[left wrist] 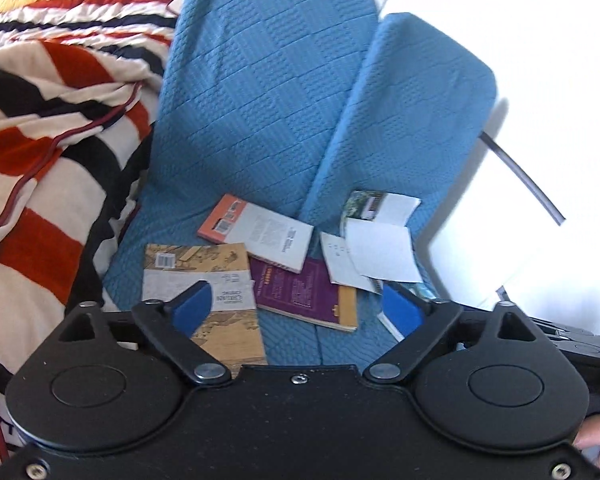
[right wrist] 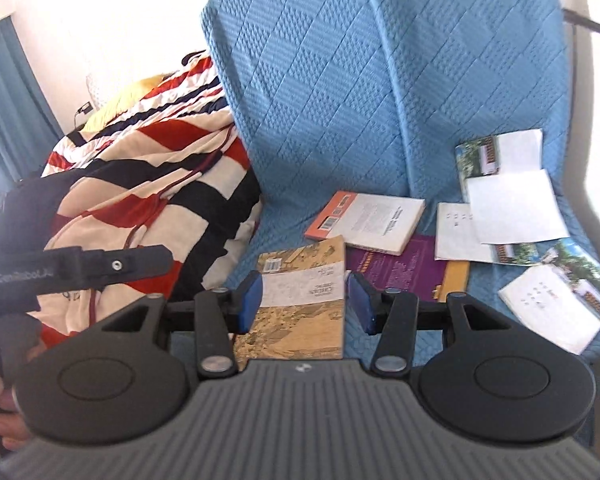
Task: Organize objects
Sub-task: 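Open the right gripper and pull back from the tan book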
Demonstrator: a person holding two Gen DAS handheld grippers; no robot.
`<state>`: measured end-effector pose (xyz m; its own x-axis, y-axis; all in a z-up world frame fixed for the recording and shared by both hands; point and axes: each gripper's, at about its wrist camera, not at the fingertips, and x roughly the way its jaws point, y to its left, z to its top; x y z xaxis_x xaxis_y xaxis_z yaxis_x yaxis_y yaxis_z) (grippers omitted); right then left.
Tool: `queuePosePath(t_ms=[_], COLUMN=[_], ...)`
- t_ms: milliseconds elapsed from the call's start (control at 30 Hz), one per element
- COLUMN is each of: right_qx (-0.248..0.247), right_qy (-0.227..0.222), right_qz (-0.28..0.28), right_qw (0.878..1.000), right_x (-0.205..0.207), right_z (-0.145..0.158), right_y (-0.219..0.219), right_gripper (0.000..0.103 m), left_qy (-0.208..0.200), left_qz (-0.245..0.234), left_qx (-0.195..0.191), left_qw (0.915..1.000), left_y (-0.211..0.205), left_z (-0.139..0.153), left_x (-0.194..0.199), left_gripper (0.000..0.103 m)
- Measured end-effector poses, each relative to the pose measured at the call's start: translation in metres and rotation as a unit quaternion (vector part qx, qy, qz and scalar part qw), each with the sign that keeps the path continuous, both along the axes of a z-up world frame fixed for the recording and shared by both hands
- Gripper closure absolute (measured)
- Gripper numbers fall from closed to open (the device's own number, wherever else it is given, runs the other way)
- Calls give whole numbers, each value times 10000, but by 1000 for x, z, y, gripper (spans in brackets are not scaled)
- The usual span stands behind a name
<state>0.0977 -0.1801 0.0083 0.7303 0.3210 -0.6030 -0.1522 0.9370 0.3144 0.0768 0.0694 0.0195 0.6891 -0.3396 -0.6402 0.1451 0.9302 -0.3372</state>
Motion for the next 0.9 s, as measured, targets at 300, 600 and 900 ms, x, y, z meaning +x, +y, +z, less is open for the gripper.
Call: queuePosePath(t_ms=[300, 600, 900], right_qx=[-157, -166, -74], right_qy=[-220, -257, -181], right_qz=[-311, -629, -889], right_qw=[9992, 9976, 9958], right_x=[-40, -64, -80], right_z=[3, -4, -24], right_y=[-22, -45, -64], right_gripper=[15, 12, 12], left_qy=[-80, -46, 14], left_qz=[-206, -402, -511], left_qx=[-23, -51, -121], left_qw=[9998, 9992, 9986], left_y=[-29, -51, -69], left_z=[-3, -14, -31], left_x=[-27, -35, -37], left_gripper=[3, 3, 3])
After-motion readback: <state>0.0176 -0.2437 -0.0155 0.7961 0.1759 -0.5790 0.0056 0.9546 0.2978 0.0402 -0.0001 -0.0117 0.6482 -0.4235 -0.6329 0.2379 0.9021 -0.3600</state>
